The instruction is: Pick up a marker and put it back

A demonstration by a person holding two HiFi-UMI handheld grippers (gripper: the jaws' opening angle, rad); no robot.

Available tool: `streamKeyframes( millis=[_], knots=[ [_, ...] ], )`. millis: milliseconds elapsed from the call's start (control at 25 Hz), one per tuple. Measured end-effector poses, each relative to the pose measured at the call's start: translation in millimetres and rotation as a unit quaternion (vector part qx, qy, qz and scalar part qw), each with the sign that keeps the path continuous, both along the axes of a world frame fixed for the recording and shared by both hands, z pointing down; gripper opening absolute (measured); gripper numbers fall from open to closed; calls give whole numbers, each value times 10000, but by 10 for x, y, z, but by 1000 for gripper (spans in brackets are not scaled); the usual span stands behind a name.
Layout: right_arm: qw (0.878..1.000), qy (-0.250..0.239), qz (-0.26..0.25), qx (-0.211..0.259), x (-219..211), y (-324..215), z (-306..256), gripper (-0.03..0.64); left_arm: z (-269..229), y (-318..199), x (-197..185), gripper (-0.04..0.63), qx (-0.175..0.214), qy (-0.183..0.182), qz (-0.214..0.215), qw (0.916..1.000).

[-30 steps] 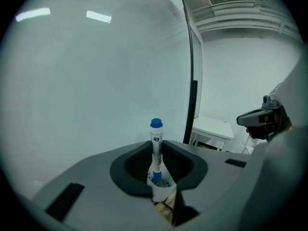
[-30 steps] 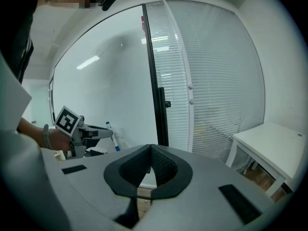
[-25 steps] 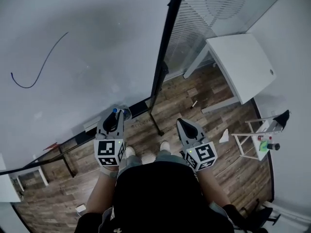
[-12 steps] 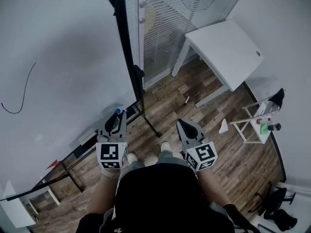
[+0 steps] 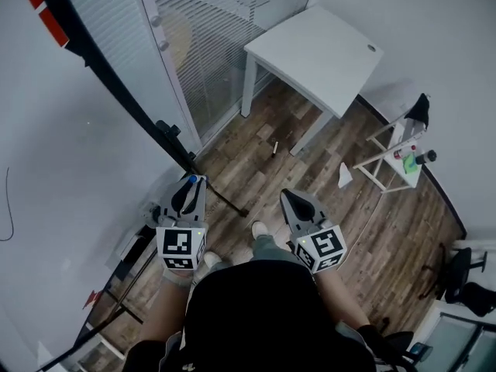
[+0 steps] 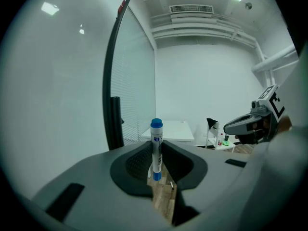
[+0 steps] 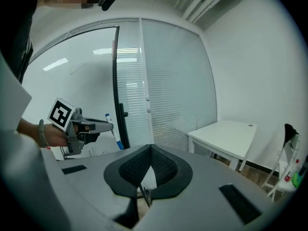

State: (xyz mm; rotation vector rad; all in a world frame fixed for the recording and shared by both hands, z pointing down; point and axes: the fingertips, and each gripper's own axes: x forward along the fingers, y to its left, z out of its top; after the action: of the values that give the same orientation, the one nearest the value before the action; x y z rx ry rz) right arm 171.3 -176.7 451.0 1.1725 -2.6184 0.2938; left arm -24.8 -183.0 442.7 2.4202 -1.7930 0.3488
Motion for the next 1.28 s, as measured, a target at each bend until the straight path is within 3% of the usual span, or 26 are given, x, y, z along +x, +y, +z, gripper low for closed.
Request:
streamKeyframes(
  millis=[320,680,1280],
  knots=[
    [9975,47,700,-54,484,103,38,28,117,-135,527,80,-114,215,749,9969],
    [9939,25,1099,-68,728,232,37,28,232,-104,790,80,-278,376,1183,9919],
    [9962,-3,871,-101,577,233,61,28,312,11,844,78,-385,389,1393,9887]
  ],
)
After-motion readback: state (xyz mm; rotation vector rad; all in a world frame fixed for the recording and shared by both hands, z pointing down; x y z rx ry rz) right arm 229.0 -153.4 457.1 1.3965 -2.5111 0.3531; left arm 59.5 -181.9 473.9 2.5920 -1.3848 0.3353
